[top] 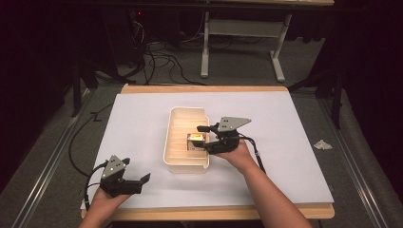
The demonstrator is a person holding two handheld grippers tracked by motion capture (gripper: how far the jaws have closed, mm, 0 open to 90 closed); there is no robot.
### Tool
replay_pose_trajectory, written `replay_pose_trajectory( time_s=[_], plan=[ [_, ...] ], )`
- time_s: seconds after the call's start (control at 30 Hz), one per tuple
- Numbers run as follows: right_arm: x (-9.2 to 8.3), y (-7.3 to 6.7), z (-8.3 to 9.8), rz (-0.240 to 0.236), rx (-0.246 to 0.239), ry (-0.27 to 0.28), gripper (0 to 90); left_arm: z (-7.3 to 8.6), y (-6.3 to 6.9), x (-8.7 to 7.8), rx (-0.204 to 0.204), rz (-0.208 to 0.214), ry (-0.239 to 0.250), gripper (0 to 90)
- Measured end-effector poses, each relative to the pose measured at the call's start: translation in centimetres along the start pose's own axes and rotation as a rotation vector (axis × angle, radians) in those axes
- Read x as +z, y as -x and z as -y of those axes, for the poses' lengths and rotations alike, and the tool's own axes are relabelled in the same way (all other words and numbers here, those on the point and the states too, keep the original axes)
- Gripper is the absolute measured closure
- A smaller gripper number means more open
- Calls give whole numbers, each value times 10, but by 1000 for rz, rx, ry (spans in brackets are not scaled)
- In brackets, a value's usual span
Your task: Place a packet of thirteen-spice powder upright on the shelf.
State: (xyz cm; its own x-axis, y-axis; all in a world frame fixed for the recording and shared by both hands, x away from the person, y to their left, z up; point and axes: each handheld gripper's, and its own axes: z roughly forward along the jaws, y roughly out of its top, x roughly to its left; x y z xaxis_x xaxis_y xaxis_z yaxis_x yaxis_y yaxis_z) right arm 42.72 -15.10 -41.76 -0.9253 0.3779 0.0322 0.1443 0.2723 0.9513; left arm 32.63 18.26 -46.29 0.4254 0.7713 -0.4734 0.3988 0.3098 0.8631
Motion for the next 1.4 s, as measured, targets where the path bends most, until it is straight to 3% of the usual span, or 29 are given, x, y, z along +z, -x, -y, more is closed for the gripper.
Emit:
replay_pose_trajectory(
  time_s=[0.27,0.43,0.6,0.8,0.97,1.1,1.17,1.27,1.4],
  plan=[
    [-13,-3,0,78,8,-6,232,-2,-1,0,-5,-7,16,25],
    [-31,-2,4,143,24,-11,202,-1,-1,0,0,-8,12,26],
    [-58,2,10,229,59,-3,196,-2,-1,0,-1,-13,15,25],
    [-92,1,21,321,61,-22,191,-1,-1,1,4,-16,14,26],
    [-125,-3,33,437,76,-36,184,-1,-2,1,-2,-24,17,26],
    [-148,-10,44,549,106,-77,184,-2,-3,1,-5,-27,21,26],
    [-160,-15,52,588,118,-72,184,-2,-3,2,-6,-27,22,28],
    [-178,-22,61,626,130,-76,183,-2,-4,2,-2,-32,19,29],
    [-197,-32,76,663,164,-28,183,-1,-4,4,-11,-36,20,30]
  ],
)
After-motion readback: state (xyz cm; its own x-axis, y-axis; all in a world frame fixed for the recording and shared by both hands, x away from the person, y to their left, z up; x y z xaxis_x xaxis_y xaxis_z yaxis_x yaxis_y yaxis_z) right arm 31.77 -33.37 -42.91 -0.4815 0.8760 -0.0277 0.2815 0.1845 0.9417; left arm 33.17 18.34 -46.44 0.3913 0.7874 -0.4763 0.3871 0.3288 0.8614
